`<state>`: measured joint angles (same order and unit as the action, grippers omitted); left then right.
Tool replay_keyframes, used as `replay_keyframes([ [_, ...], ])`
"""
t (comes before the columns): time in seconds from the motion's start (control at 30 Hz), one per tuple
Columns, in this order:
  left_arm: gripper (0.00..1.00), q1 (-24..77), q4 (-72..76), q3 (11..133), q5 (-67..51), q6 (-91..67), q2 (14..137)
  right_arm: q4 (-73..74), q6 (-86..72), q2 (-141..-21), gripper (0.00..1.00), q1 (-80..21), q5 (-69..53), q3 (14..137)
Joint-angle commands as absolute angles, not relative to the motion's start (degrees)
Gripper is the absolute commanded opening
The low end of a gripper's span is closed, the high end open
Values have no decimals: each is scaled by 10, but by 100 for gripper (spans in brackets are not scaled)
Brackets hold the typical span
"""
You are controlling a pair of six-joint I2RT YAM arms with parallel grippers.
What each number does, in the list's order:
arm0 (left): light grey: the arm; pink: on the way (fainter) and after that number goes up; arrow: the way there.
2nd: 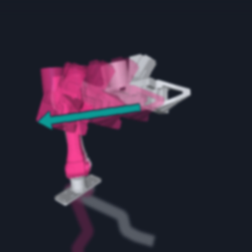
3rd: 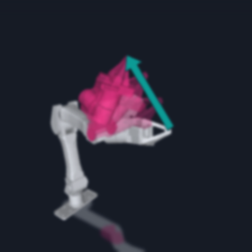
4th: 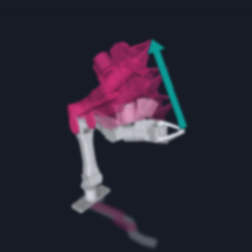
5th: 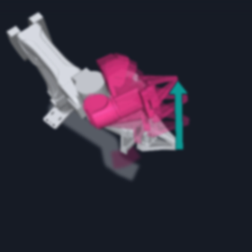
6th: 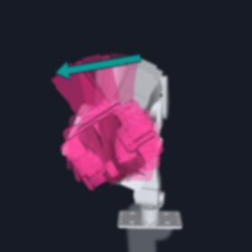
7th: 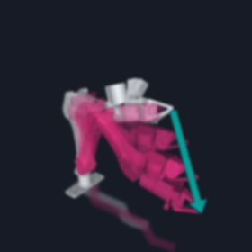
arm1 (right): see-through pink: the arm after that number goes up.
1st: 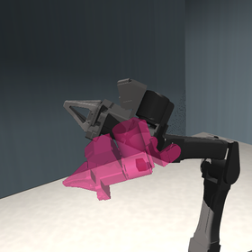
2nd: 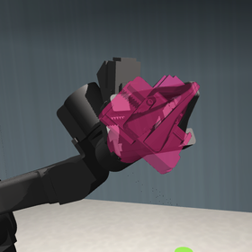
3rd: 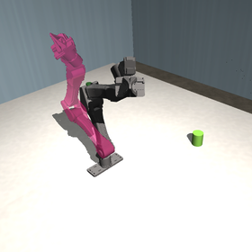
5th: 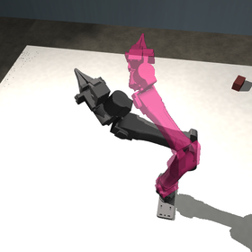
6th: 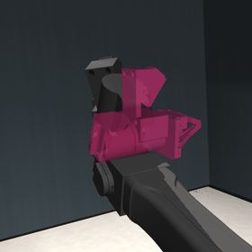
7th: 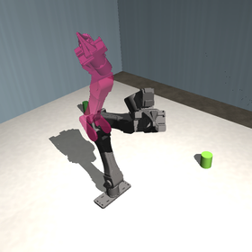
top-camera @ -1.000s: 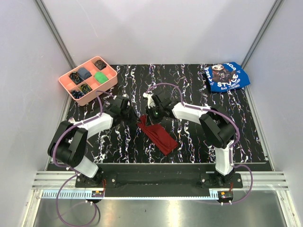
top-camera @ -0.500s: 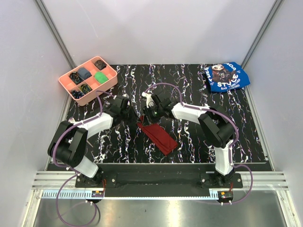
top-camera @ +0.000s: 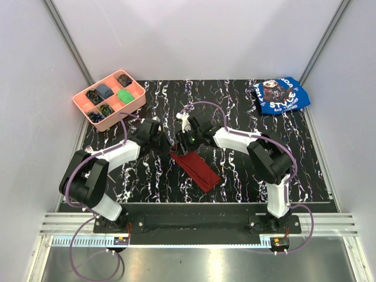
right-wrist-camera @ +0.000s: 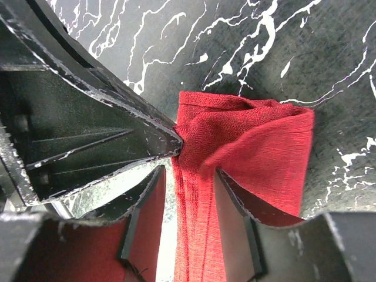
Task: Fold the napkin into a case and place the utensils inside
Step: Stuff the top corner of the smaller-rectangle-folded napkin into the folded napkin.
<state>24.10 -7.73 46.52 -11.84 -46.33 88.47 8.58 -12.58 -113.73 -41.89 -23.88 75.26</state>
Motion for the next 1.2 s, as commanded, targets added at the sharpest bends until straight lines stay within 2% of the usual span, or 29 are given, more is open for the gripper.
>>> replay_keyframes([
  [0.0, 6, 236, -59, 478, -125, -461, 875, 71, -112, -1100, 47, -424, -228, 758],
  [0.43, 4, 232, -57, 494, -138, -474, 880, 61, -111, -1133, 42, -425, -261, 765],
  [0.5, 3, 232, -55, 495, -141, -479, 881, 54, -113, -1131, 39, -424, -271, 760],
  [1.0, 1, 232, -32, 486, -173, -509, 872, 20, -127, -1140, 38, -424, -243, 748],
  [1.17, 1, 232, -21, 477, -182, -518, 868, 7, -137, -1134, 20, -424, -223, 737],
])
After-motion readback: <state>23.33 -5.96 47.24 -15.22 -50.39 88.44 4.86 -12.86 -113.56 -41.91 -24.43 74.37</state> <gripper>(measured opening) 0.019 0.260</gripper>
